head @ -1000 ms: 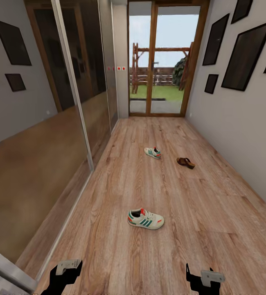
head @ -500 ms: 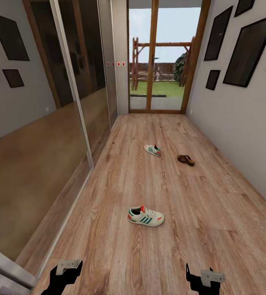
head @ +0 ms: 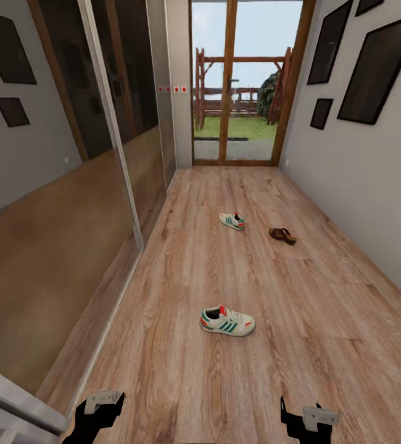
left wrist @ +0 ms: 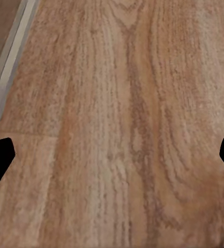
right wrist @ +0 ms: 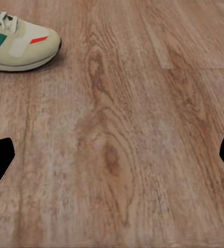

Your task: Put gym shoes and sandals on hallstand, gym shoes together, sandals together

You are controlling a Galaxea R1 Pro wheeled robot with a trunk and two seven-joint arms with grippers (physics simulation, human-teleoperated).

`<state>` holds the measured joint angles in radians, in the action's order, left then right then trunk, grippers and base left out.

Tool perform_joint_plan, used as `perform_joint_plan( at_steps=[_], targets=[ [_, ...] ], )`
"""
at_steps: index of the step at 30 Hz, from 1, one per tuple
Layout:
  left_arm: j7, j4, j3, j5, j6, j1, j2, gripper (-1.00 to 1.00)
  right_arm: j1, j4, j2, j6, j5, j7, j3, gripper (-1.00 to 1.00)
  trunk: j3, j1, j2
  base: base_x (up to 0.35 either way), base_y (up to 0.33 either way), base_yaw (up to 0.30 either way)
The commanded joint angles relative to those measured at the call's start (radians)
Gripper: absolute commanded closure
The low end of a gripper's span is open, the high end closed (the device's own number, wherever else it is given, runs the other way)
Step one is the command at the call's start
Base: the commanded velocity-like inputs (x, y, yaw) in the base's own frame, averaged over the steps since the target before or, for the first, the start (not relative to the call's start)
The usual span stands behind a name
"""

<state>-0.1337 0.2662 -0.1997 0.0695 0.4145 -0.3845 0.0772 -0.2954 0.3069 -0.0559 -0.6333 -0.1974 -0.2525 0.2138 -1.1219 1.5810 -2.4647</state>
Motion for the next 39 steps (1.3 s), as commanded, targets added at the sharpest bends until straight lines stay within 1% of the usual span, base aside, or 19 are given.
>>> perform_joint_plan(
  at_steps=[1,13,18,25,39],
  targets=[
    [-0.006,-0.001,-0.008,0.007,0.003,-0.001,0.0,-1.0,-0.001,0.0,-0.001,-0.003,-0.008,-0.005,0.009,-1.0,-0.002,0.0,0.0,0.0,0.294,-0.165],
    [-0.006,-0.001,-0.007,0.008,0.003,-0.001,0.0,-1.0,-0.001,0.0,-0.001,-0.003,-0.008,-0.005,0.009,-1.0,-0.016,0.0,0.0,0.015,0.301,-0.214],
    [-0.006,-0.001,-0.008,0.008,0.003,-0.001,0.0,-1.0,-0.001,0.0,-0.001,-0.003,-0.008,-0.005,0.009,-1.0,-0.021,0.0,0.0,0.072,0.225,-0.231],
    [-0.006,-0.001,-0.009,0.009,0.003,-0.001,0.0,-1.0,-0.001,0.0,-0.001,-0.003,-0.008,-0.005,0.009,-1.0,-0.028,0.0,0.0,0.024,0.066,-0.232],
    [-0.006,-0.001,-0.01,0.009,0.003,-0.001,0.0,-1.0,-0.001,0.0,-0.001,-0.003,-0.008,-0.005,0.009,-1.0,-0.042,0.0,0.0,0.002,0.007,-0.232]
  ],
)
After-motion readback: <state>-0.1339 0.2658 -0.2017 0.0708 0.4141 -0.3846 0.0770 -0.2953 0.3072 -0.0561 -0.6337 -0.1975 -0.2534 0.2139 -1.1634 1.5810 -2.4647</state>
